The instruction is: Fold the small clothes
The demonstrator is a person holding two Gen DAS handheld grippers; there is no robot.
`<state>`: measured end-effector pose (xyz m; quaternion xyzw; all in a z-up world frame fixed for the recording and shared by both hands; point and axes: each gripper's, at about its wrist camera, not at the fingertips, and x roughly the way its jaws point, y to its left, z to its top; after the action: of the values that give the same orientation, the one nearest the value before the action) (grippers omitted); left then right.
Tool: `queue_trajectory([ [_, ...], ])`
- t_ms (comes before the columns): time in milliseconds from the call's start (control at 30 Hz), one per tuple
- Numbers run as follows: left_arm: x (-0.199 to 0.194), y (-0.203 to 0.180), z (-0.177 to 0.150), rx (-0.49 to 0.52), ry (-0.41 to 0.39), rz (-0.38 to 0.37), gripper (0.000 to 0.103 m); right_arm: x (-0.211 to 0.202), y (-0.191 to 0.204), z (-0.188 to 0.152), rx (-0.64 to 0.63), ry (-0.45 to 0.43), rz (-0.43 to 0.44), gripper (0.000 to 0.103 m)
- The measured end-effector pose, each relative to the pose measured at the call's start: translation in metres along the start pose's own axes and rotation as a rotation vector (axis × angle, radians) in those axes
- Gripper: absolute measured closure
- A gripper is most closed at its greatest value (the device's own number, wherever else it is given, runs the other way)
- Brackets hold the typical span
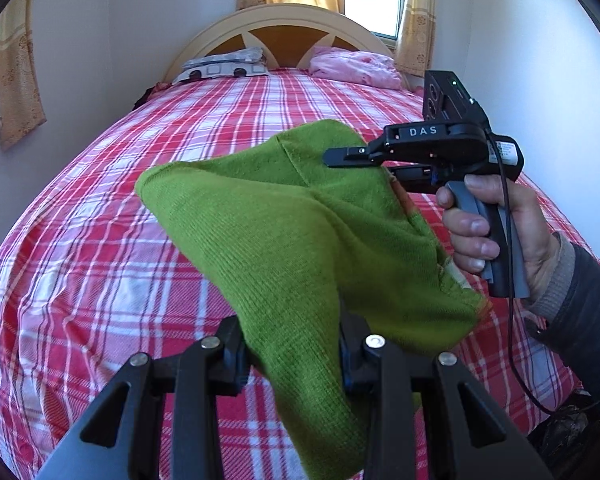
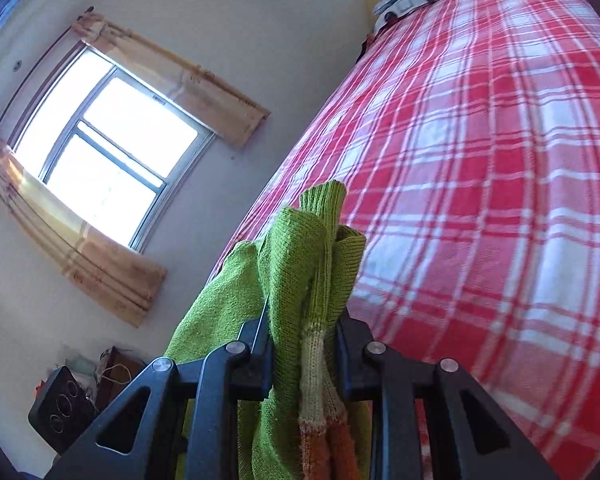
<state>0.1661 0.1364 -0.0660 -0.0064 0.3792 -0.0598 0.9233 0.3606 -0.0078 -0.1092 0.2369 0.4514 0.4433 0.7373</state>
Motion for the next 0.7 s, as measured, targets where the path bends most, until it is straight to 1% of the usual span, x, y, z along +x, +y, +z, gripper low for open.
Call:
queue_trajectory([
  [267,-0.010,0.015,-0.015,-0.022,0.000,0.022,0.069,0.032,0.008,-0.003,0.003,0.053,0.011,0.078],
  [467,-0.011,0.028,-0.029,-0.044,0.018,0.033,0.069,0.055,0.014,-0.005,-0.002,0.095,0.005,0.078],
  [700,-0.012,0.041,-0.043,-0.084,0.033,0.029,0.069,0.082,0.026,-0.007,-0.019,0.132,0.001,0.078],
])
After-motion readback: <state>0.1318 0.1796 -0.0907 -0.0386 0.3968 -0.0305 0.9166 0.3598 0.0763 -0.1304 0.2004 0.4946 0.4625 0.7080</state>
